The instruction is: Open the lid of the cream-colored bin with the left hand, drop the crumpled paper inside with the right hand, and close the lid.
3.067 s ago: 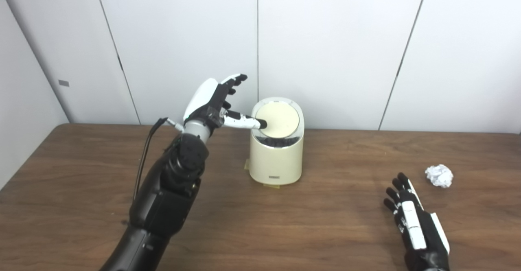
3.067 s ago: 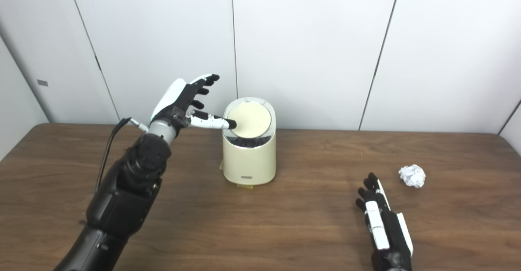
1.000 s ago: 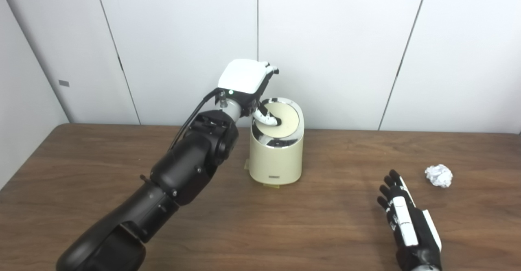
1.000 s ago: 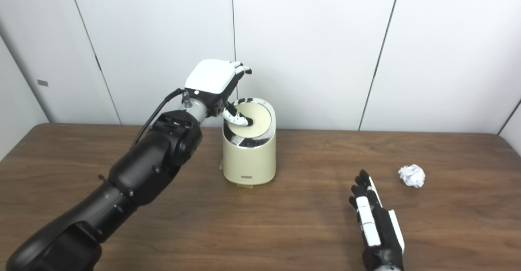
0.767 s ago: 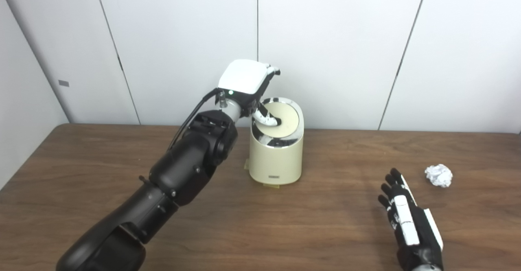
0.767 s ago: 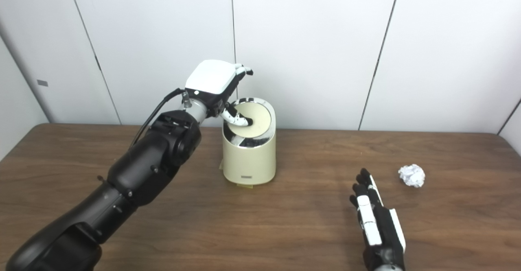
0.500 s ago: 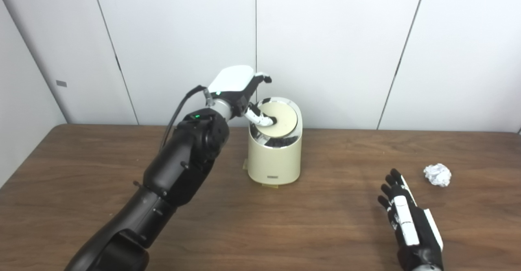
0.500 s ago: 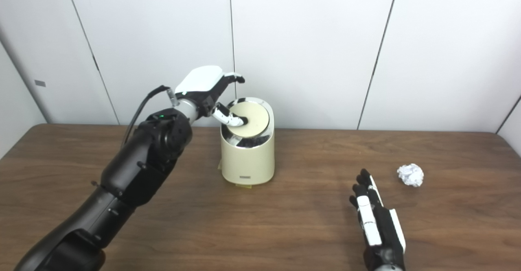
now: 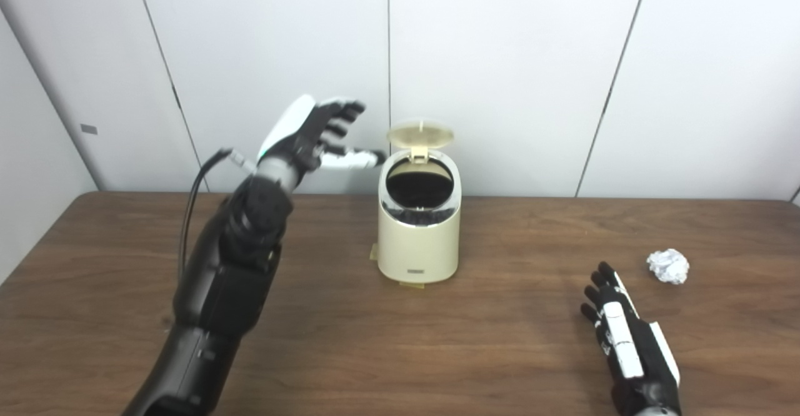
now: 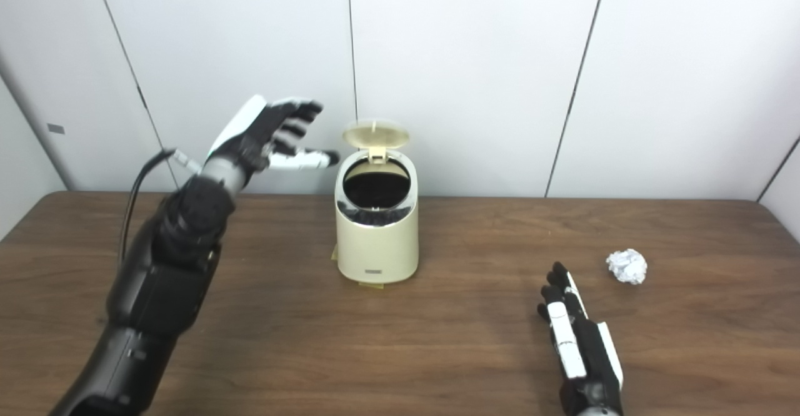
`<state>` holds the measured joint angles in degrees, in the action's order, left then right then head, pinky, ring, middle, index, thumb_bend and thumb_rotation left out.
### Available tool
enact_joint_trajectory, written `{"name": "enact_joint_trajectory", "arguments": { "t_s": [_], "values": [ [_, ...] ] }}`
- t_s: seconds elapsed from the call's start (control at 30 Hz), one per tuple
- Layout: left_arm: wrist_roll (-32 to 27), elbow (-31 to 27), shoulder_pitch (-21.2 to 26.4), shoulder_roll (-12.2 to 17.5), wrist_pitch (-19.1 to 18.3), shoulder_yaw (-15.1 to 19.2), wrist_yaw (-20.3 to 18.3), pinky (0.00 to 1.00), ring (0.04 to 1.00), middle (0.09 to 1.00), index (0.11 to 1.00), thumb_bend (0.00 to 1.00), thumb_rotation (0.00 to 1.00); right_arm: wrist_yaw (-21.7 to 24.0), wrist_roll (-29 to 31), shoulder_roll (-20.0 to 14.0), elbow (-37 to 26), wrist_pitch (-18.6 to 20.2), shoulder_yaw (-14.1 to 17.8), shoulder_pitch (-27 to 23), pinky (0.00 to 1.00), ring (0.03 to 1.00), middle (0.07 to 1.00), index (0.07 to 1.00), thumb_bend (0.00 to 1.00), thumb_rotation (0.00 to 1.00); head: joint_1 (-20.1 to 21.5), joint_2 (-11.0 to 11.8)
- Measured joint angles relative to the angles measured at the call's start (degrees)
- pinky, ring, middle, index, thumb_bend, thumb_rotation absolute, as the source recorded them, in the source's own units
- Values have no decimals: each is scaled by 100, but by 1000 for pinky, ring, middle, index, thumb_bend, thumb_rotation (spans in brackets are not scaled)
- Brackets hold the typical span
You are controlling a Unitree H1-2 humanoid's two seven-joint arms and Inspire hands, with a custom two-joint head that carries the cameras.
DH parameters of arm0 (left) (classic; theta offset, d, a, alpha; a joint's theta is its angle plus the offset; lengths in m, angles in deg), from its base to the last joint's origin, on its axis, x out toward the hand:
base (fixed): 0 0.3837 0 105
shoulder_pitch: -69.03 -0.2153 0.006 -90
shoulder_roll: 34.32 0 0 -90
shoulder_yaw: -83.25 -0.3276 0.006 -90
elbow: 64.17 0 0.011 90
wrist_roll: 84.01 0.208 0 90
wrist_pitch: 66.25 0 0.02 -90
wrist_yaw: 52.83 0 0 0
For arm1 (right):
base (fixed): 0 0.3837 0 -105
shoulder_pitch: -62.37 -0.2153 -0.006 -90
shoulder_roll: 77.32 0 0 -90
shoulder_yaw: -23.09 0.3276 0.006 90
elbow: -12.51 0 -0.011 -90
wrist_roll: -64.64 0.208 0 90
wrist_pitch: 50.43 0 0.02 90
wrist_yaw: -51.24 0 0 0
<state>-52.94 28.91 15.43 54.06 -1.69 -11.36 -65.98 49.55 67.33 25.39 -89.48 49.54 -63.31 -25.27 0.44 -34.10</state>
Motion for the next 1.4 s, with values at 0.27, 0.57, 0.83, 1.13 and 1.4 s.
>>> {"name": "enact_joint_trajectory", "arguments": {
  "t_s": [0.27, 0.57, 0.83, 1.13, 1.4],
  "values": [
    [-746, -789, -1229, -382, 624, 484, 820, 717, 774, 802, 827, 508, 281, 45, -126, -62, -3, -5, -118, 15, 840, 922, 963, 966, 597, 797, 114, 26],
    [-1929, -1447, -2466, -822, 914, 852, 1022, 785, 828, 864, 918, 477, 649, -5, -503, -118, -189, -2, -194, 69, 752, 855, 923, 932, 649, 614, 106, -18],
    [-2284, -1691, -3128, -972, 853, 834, 1036, 917, 901, 911, 939, 542, 721, -25, -876, -144, -169, -28, -267, -23, 741, 853, 911, 912, 775, 352, 255, -35],
    [-2859, -1719, -3638, -1220, 898, 893, 1032, 968, 956, 965, 978, 558, 840, 6, -950, -469, -166, 29, -112, -388, 778, 866, 915, 906, 824, 294, 509, -132],
    [-2843, -1944, -3802, -1065, 840, 739, 1013, 994, 985, 981, 991, 574, 845, -9, -1098, -1070, 52, 27, 252, -766, 789, 866, 901, 892, 857, 216, 1089, -211]
  ]
}}
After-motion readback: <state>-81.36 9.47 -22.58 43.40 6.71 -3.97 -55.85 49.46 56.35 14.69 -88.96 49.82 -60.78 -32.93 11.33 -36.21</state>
